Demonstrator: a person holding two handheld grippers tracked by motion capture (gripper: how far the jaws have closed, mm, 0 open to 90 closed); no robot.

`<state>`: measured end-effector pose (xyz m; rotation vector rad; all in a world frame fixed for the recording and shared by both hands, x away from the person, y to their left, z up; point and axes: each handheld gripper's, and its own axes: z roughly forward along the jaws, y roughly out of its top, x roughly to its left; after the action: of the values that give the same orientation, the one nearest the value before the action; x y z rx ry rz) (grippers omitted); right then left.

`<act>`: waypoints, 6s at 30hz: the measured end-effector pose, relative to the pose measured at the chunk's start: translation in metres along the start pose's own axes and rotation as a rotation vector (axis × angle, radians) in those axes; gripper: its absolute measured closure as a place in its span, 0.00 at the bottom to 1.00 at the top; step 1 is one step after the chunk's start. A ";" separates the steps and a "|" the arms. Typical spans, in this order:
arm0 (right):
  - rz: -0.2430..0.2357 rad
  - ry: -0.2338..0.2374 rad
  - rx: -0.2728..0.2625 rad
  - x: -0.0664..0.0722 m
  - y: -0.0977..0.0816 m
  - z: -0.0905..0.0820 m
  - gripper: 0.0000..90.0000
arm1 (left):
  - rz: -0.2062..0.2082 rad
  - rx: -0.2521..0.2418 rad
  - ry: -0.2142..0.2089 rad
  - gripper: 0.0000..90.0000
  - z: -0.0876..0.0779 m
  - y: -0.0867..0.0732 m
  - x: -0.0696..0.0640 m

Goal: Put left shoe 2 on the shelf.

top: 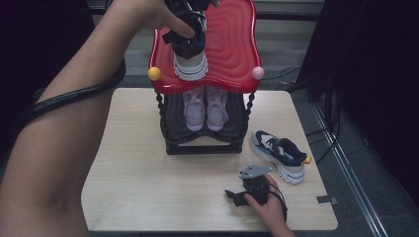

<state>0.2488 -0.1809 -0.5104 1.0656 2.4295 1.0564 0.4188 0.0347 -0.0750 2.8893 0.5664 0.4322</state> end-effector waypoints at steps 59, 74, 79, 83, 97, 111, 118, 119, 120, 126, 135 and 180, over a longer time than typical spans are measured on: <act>0.000 0.000 0.000 0.000 0.000 0.000 0.14 | -0.164 0.078 -0.146 0.24 0.025 -0.107 -0.001; -0.001 -0.001 -0.001 0.000 0.000 0.000 0.14 | -0.185 0.105 -0.155 0.24 0.038 -0.134 -0.007; -0.003 -0.002 0.002 0.000 0.000 0.000 0.14 | -0.193 0.112 -0.161 0.24 0.048 -0.141 -0.011; -0.003 -0.003 0.003 0.000 0.000 0.000 0.14 | -0.195 0.122 -0.168 0.24 0.056 -0.148 -0.014; 0.000 -0.001 0.003 0.000 0.000 0.000 0.14 | -0.187 0.157 -0.205 0.25 0.099 -0.166 -0.030; 0.000 -0.003 0.001 0.000 0.000 0.000 0.14 | -0.169 0.197 -0.223 0.25 0.139 -0.179 -0.046; 0.000 -0.003 0.001 0.000 0.000 0.000 0.14 | -0.175 0.182 -0.252 0.25 0.156 -0.184 -0.051; 0.001 -0.002 0.001 0.000 0.000 0.000 0.14 | -0.173 0.182 -0.254 0.25 0.159 -0.185 -0.052; 0.001 0.000 -0.002 0.000 0.000 0.000 0.14 | -0.167 0.185 -0.260 0.25 0.161 -0.185 -0.053; -0.001 -0.003 -0.002 0.000 0.000 0.000 0.14 | -0.172 0.176 -0.289 0.25 0.181 -0.190 -0.060; -0.001 -0.001 -0.004 0.000 0.000 0.000 0.14 | -0.167 0.190 -0.331 0.26 0.212 -0.197 -0.066; -0.003 -0.001 -0.002 0.000 0.000 0.000 0.14 | -0.199 -0.043 -0.360 0.24 0.335 -0.212 -0.119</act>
<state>0.2489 -0.1809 -0.5106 1.0616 2.4285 1.0570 0.3450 0.1471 -0.4667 2.7356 0.7572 -0.1015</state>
